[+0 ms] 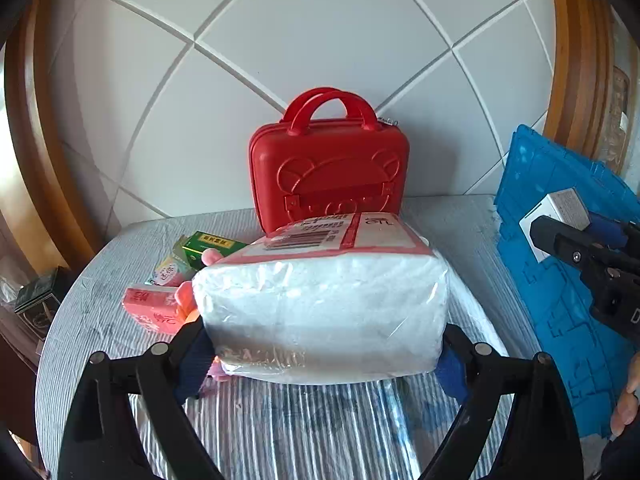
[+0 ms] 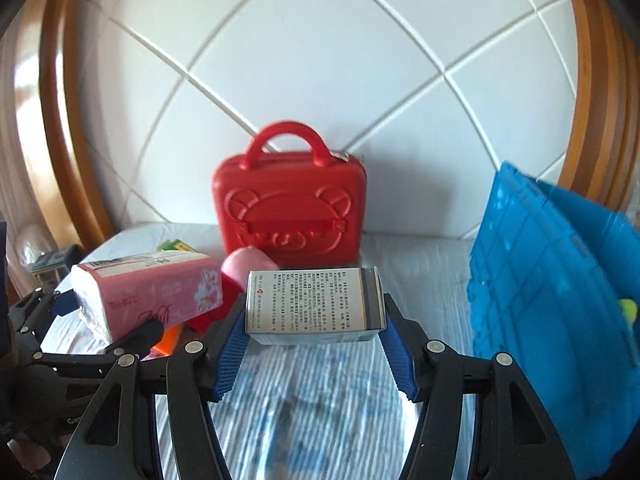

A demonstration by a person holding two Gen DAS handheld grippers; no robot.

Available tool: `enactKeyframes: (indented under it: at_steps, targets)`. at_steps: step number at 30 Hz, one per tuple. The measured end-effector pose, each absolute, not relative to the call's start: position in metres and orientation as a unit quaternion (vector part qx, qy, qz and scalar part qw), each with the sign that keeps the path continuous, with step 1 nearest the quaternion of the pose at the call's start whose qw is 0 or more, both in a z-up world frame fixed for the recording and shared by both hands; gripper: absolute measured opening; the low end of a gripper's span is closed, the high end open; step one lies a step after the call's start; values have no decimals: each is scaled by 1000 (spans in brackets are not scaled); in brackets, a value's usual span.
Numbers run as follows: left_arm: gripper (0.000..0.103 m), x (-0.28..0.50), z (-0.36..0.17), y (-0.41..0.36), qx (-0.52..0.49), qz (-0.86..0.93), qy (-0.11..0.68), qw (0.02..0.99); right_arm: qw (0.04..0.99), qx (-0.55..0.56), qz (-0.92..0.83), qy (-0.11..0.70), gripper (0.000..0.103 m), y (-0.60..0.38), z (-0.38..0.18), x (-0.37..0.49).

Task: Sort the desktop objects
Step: 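Lift and carry the tissue pack and medicine box over the blue bin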

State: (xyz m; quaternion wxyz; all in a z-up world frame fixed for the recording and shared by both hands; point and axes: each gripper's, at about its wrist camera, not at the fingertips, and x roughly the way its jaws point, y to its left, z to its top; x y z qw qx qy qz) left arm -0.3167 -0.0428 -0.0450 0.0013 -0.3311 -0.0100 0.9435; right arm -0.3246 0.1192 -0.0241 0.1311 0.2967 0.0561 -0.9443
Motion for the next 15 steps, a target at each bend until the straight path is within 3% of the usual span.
enactKeyframes:
  at_steps: [15]
  targets:
    - [91,-194,0,-60,-286,957,2,57,85,263,-960,47,61,104,21,-184]
